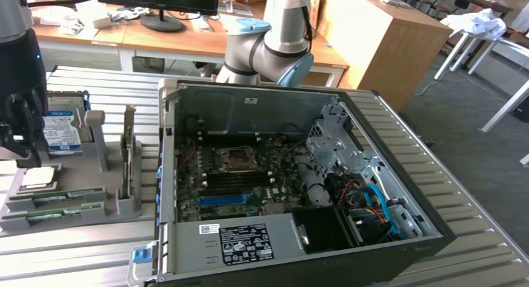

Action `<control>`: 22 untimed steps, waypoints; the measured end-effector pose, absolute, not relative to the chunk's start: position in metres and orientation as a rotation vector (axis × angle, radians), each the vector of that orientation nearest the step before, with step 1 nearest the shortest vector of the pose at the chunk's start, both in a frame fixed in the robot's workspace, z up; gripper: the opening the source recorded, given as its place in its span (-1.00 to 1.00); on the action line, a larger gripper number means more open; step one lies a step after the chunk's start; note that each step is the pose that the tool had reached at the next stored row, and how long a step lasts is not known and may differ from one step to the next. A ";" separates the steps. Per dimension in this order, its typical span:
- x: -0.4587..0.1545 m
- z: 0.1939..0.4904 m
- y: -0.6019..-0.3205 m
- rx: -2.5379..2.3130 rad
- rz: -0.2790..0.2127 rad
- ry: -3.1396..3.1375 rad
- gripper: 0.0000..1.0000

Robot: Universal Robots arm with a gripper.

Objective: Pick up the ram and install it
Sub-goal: 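Pick up the ram and move it above insertion slot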

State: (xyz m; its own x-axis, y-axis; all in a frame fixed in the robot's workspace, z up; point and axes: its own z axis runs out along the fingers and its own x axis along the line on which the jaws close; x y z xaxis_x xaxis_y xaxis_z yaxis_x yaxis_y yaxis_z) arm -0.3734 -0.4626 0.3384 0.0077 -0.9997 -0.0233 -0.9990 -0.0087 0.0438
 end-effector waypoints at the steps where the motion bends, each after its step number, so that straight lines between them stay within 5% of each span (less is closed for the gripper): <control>1: -0.373 0.338 -0.463 2.219 -0.074 -2.201 -0.29; 22: -0.373 0.327 -0.465 2.219 -0.074 -2.201 -0.29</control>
